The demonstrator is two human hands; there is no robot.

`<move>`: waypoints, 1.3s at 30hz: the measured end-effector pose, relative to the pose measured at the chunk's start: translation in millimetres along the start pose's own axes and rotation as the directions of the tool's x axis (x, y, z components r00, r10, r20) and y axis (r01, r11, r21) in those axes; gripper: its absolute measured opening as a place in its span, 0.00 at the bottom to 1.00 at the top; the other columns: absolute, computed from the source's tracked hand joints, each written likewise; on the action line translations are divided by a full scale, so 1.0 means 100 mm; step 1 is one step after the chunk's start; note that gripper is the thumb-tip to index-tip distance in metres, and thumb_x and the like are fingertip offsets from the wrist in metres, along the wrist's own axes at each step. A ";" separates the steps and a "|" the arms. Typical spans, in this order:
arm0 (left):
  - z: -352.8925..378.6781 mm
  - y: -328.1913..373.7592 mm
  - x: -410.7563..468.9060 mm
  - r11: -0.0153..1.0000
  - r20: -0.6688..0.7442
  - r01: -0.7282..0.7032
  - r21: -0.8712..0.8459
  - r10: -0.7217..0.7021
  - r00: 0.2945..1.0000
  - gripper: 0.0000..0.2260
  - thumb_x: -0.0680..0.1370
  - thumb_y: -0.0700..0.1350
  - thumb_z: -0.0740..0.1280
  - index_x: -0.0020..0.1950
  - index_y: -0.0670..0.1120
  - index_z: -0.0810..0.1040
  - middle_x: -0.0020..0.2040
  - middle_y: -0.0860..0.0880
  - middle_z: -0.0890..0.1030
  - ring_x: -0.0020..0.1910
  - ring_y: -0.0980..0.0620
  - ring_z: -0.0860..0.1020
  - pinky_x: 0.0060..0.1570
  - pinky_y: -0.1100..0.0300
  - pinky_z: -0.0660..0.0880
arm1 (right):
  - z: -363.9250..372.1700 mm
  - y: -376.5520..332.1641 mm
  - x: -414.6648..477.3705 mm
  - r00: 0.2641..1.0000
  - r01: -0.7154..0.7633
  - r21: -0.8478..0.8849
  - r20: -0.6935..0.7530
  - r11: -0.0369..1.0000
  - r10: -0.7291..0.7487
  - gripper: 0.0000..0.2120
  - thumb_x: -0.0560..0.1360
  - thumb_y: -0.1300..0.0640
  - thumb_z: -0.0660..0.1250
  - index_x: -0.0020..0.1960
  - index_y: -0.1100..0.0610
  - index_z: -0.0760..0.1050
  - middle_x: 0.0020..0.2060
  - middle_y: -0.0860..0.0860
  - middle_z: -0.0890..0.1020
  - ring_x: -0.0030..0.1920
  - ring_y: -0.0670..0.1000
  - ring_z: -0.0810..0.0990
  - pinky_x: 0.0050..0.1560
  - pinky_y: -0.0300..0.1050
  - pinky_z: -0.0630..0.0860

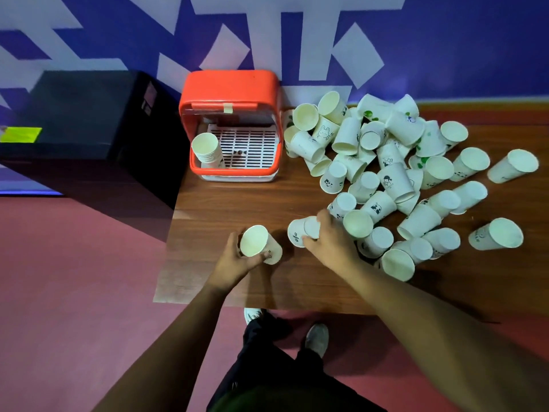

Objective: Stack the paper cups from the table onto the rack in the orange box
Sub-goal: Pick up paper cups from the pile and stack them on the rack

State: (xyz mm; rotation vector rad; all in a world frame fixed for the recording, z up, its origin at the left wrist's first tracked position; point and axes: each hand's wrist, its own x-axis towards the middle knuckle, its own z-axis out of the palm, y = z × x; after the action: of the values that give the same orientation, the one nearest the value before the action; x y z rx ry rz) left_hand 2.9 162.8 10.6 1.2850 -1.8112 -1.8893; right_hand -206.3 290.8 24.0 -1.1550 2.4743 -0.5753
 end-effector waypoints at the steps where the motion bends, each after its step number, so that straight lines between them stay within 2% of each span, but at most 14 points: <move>1: -0.05 0.05 0.04 0.999 0.018 0.008 -0.037 -0.008 1.000 0.29 0.69 0.46 0.80 0.66 0.50 0.71 0.61 0.52 0.79 0.60 0.54 0.78 0.53 0.66 0.77 | -0.04 -0.10 0.05 0.995 -0.098 0.205 0.001 0.974 0.100 0.27 0.72 0.50 0.71 0.66 0.54 0.66 0.53 0.52 0.77 0.53 0.53 0.77 0.51 0.49 0.75; 3: -0.17 0.17 0.12 0.990 0.068 0.018 -0.138 -0.009 0.998 0.27 0.68 0.49 0.79 0.63 0.49 0.73 0.60 0.48 0.80 0.58 0.53 0.79 0.53 0.63 0.78 | -0.12 -0.31 0.16 0.971 -0.237 0.528 0.092 0.816 0.222 0.28 0.73 0.52 0.70 0.71 0.46 0.66 0.55 0.49 0.77 0.55 0.49 0.76 0.57 0.48 0.75; 5: -0.30 0.32 0.22 0.970 0.117 0.018 -0.241 0.011 0.993 0.29 0.66 0.51 0.78 0.63 0.45 0.73 0.58 0.45 0.79 0.55 0.53 0.79 0.51 0.62 0.77 | -0.14 -0.50 0.29 0.937 -0.325 0.755 0.173 0.570 0.304 0.19 0.74 0.55 0.71 0.63 0.46 0.74 0.57 0.52 0.79 0.57 0.52 0.79 0.59 0.51 0.78; 7: -0.42 0.46 0.32 0.937 0.162 0.045 -0.346 0.013 0.987 0.31 0.65 0.50 0.77 0.63 0.42 0.72 0.55 0.44 0.78 0.53 0.51 0.78 0.52 0.59 0.76 | -0.12 -0.68 0.38 0.896 -0.405 0.861 0.306 0.308 0.322 0.12 0.74 0.60 0.72 0.55 0.52 0.75 0.58 0.58 0.78 0.56 0.56 0.81 0.58 0.57 0.80; 8: -0.48 0.53 0.37 0.916 0.183 0.053 -0.399 0.023 0.983 0.31 0.64 0.49 0.78 0.63 0.42 0.72 0.54 0.44 0.77 0.52 0.51 0.78 0.52 0.59 0.77 | -0.08 -0.75 0.42 0.885 -0.437 0.861 0.360 0.260 0.294 0.12 0.74 0.62 0.72 0.54 0.54 0.74 0.59 0.60 0.78 0.55 0.57 0.81 0.58 0.59 0.79; 10: -0.62 0.66 0.47 0.884 0.220 0.059 -0.464 0.050 0.974 0.30 0.64 0.48 0.78 0.61 0.42 0.72 0.52 0.43 0.77 0.49 0.50 0.78 0.50 0.58 0.77 | -0.01 -0.86 0.48 0.885 -0.464 0.811 0.408 0.356 0.223 0.15 0.72 0.61 0.73 0.56 0.55 0.72 0.59 0.59 0.79 0.54 0.55 0.81 0.59 0.58 0.78; 12: -0.77 0.72 0.55 0.876 0.243 0.057 -0.479 0.070 0.968 0.27 0.66 0.48 0.76 0.61 0.42 0.73 0.52 0.42 0.77 0.49 0.49 0.78 0.50 0.55 0.75 | 0.06 -0.96 0.57 0.894 -0.434 0.737 0.421 0.518 0.151 0.29 0.67 0.57 0.75 0.65 0.48 0.69 0.59 0.55 0.80 0.56 0.51 0.80 0.61 0.54 0.77; 14: -0.92 0.75 0.63 0.873 0.254 0.063 -0.484 0.072 0.965 0.27 0.66 0.48 0.77 0.61 0.41 0.72 0.53 0.42 0.78 0.50 0.48 0.78 0.51 0.54 0.74 | 0.12 -1.06 0.68 0.880 -0.416 0.708 0.471 0.570 0.056 0.41 0.63 0.57 0.76 0.70 0.35 0.64 0.58 0.53 0.81 0.58 0.50 0.80 0.61 0.49 0.76; 16: -1.08 0.74 0.72 0.873 0.252 0.071 -0.482 0.060 0.966 0.28 0.66 0.48 0.77 0.62 0.41 0.72 0.54 0.41 0.78 0.52 0.45 0.78 0.53 0.52 0.75 | 0.20 -1.17 0.81 0.849 -0.414 0.695 0.527 0.588 -0.025 0.42 0.63 0.57 0.75 0.69 0.30 0.64 0.60 0.53 0.81 0.61 0.50 0.79 0.63 0.50 0.76; 22: -1.56 0.77 0.97 0.844 0.283 0.111 -0.525 0.051 0.958 0.32 0.63 0.52 0.82 0.61 0.44 0.73 0.58 0.41 0.79 0.57 0.45 0.78 0.63 0.44 0.73 | 0.38 -1.56 1.17 0.854 -0.453 0.744 0.521 0.491 -0.002 0.22 0.74 0.59 0.73 0.65 0.49 0.72 0.54 0.53 0.84 0.55 0.52 0.83 0.58 0.54 0.79; 26: -1.86 0.78 1.14 0.825 0.251 0.120 -0.552 0.027 0.968 0.24 0.66 0.48 0.77 0.59 0.44 0.77 0.55 0.44 0.82 0.55 0.48 0.80 0.59 0.49 0.77 | 0.45 -1.71 1.44 0.837 -0.469 0.695 0.547 0.545 0.023 0.26 0.68 0.56 0.78 0.62 0.47 0.72 0.55 0.50 0.84 0.56 0.50 0.83 0.58 0.48 0.78; 29: -2.05 0.81 1.28 0.862 0.183 0.064 -0.503 0.034 0.983 0.33 0.63 0.52 0.81 0.64 0.43 0.76 0.55 0.43 0.81 0.54 0.49 0.80 0.55 0.56 0.79 | 0.45 -1.75 1.62 0.838 -0.508 0.736 0.542 0.447 0.059 0.36 0.63 0.52 0.80 0.67 0.46 0.70 0.58 0.54 0.83 0.58 0.55 0.82 0.63 0.56 0.75; 33: -2.21 0.88 1.42 0.962 0.083 -0.053 -0.267 0.078 0.994 0.27 0.69 0.49 0.77 0.66 0.45 0.76 0.57 0.47 0.82 0.55 0.50 0.81 0.48 0.63 0.78 | 0.39 -1.83 1.82 0.854 -0.490 0.763 0.518 0.421 0.055 0.35 0.72 0.61 0.74 0.74 0.46 0.63 0.61 0.56 0.80 0.60 0.56 0.81 0.66 0.61 0.73; 39: -2.34 1.01 1.69 0.985 -0.091 -0.169 -0.044 0.165 0.982 0.29 0.66 0.59 0.78 0.65 0.55 0.75 0.60 0.55 0.81 0.60 0.56 0.80 0.59 0.57 0.77 | 0.37 -2.07 2.07 0.889 -0.411 0.809 0.458 0.420 -0.011 0.33 0.77 0.64 0.68 0.74 0.38 0.62 0.64 0.54 0.77 0.61 0.54 0.80 0.59 0.57 0.78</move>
State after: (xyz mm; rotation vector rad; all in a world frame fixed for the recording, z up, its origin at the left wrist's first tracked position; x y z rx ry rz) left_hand 27.5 -137.9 62.7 1.1409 -1.7554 -1.7524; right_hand -182.3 0.0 66.5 -0.4152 1.4694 -1.2280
